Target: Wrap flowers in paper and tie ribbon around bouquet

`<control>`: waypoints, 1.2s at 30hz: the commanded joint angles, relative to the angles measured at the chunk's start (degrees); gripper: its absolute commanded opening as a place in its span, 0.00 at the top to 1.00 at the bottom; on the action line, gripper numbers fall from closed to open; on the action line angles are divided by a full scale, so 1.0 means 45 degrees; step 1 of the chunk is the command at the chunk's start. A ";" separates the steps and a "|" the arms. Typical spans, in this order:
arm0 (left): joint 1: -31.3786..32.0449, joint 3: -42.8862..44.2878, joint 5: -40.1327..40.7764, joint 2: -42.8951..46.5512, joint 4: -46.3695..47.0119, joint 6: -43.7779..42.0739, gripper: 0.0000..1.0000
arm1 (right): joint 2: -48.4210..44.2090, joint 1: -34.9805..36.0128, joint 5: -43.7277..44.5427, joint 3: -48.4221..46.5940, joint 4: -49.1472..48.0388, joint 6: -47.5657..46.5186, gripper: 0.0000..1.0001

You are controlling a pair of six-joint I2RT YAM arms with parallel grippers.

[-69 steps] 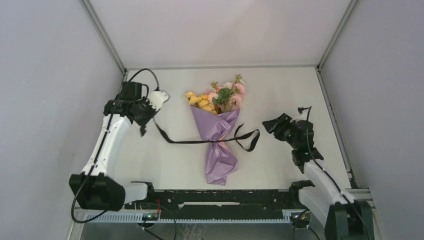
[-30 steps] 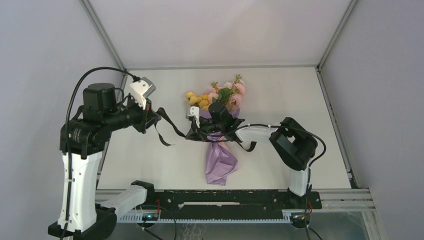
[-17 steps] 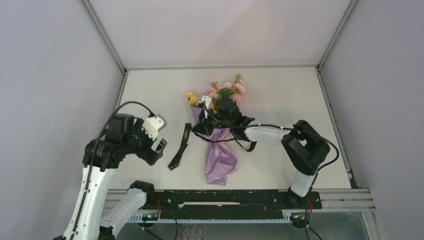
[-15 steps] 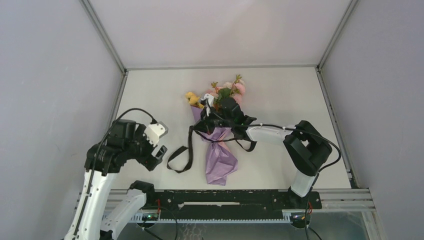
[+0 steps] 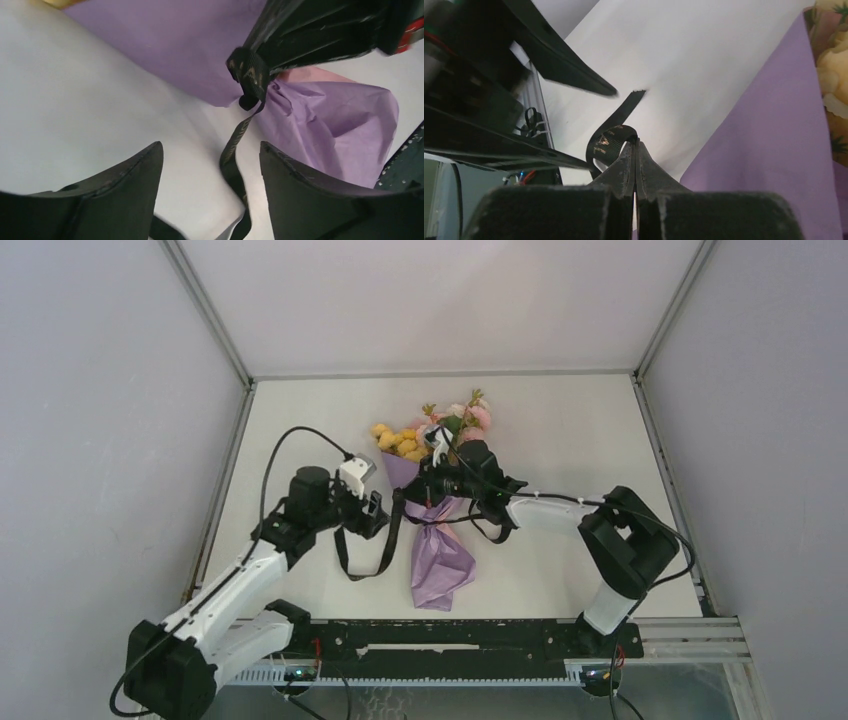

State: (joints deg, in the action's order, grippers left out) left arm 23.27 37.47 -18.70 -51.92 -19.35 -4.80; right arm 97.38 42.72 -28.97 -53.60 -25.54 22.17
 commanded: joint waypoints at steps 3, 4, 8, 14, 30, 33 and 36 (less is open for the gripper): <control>0.1181 -0.2750 -0.0982 -0.0782 0.6622 0.2625 0.23 | -0.1765 0.0077 0.1141 0.0506 -0.0455 0.0813 1.00; 0.1180 -0.3053 -0.0691 -0.0866 0.7477 0.2919 0.20 | -0.1900 0.0094 0.1046 0.0523 -0.0393 0.0575 1.00; 0.1158 -0.3854 -0.1227 -0.1188 1.0496 0.3552 0.18 | -0.2101 0.0131 0.0247 0.0525 -0.0381 -0.0019 1.00; 0.1171 -0.4560 -0.0960 -0.1809 1.1876 0.3892 0.27 | -0.1943 -0.0215 -0.0382 0.0525 -0.0394 0.0141 1.00; 0.2095 -0.4310 0.0046 -0.4429 1.5187 0.3354 0.56 | -0.1410 -0.0469 -0.0446 0.0535 -0.0460 0.0411 1.00; 0.2097 -0.4210 -0.0149 -0.4525 1.5209 0.3216 0.82 | -0.1440 -0.0469 -0.0354 0.0525 -0.0337 0.0283 1.00; 0.2106 -0.4184 -0.0289 -0.4471 1.5097 0.2798 1.00 | -0.1580 -0.0513 -0.0266 0.0525 0.0025 0.0234 0.93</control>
State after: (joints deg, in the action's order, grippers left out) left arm 32.42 17.39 -18.31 -72.16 45.12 10.83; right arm 91.07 40.84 -30.13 -50.94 -25.39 23.51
